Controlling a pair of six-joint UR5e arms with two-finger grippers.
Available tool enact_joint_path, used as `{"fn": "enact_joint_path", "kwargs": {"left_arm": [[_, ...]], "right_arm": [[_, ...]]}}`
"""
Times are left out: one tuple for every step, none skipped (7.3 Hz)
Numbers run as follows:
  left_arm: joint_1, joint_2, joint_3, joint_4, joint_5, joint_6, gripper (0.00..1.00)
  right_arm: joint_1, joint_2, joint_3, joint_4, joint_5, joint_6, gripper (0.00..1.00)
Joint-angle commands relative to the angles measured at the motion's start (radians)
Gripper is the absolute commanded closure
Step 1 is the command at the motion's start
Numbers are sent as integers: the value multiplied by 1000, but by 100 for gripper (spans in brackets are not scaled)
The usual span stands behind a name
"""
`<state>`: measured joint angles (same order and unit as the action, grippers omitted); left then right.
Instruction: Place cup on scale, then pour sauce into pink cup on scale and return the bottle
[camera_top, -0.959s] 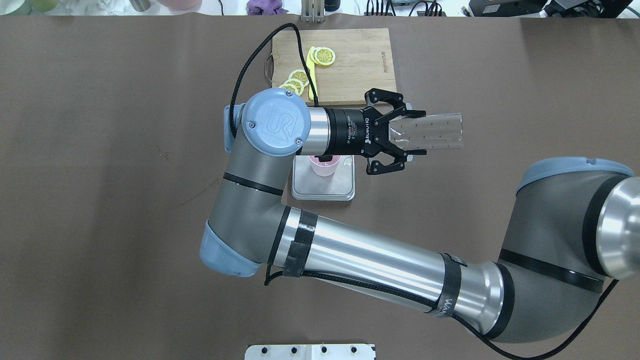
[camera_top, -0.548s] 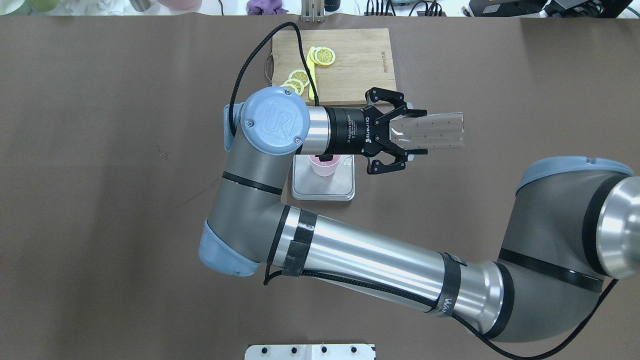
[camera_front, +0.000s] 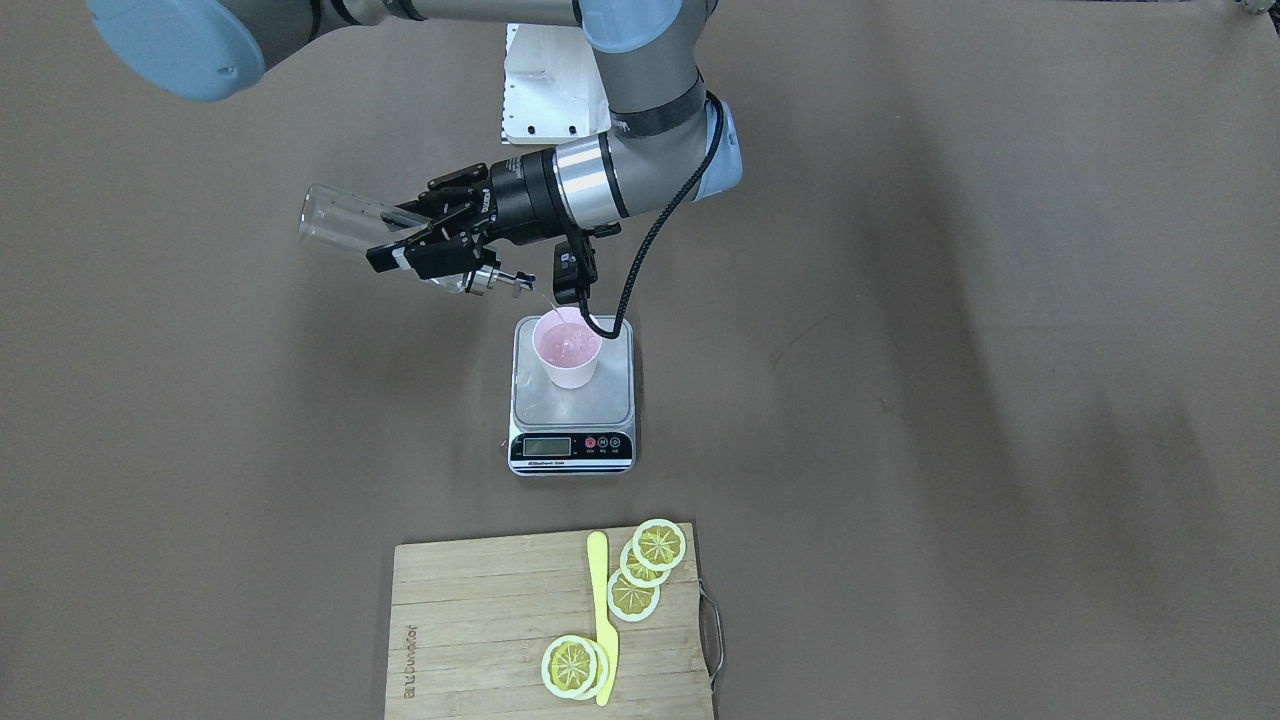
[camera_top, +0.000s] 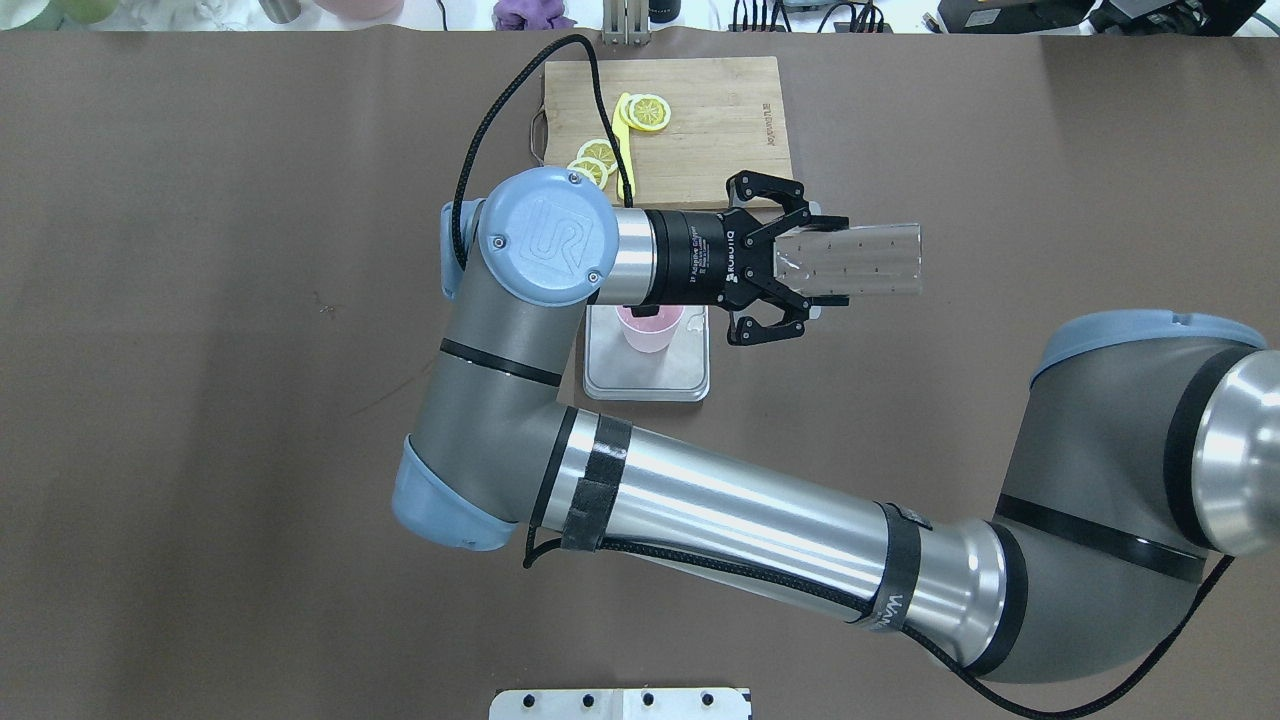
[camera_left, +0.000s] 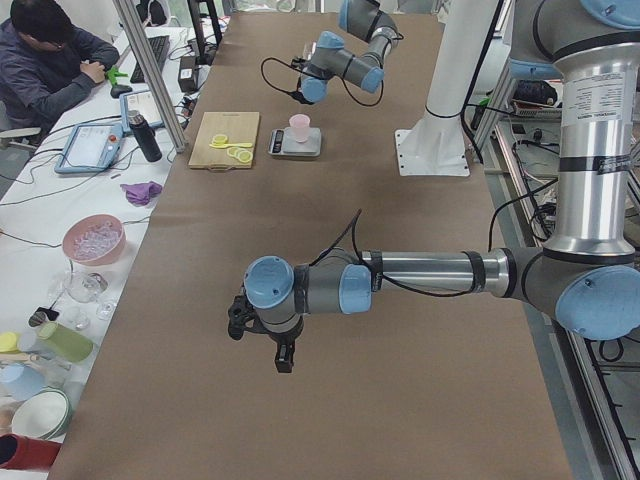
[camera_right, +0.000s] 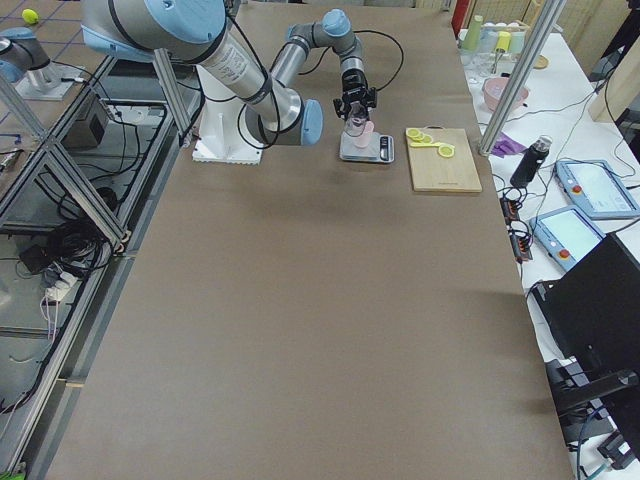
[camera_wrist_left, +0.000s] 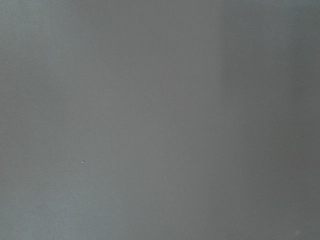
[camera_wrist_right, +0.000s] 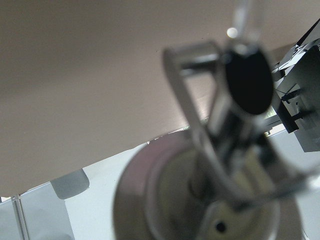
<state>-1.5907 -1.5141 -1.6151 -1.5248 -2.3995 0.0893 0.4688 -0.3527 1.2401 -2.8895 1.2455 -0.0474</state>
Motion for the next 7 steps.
{"fn": "enact_joint_path", "kwargs": {"left_arm": [[0,0,0,0,-23,0,2],[0,0,-2,0,-23,0,2],[0,-2,-2,0,-23,0,2],[0,-2,-3,0,-24,0,2],[0,-2,-6,0,-24,0,2],[0,-2,-9,0,-24,0,2],[0,-2,-11,0,-24,0,2]], "right_arm": [[2,-23,5,96,0,14,100],[2,-46,10,154,0,14,100],[2,-76,22,209,0,23,100],[4,-115,79,260,0,32,100],[4,-186,179,321,0,30,100],[16,-256,275,388,0,23,100],[48,-317,365,491,9,21,100]]}}
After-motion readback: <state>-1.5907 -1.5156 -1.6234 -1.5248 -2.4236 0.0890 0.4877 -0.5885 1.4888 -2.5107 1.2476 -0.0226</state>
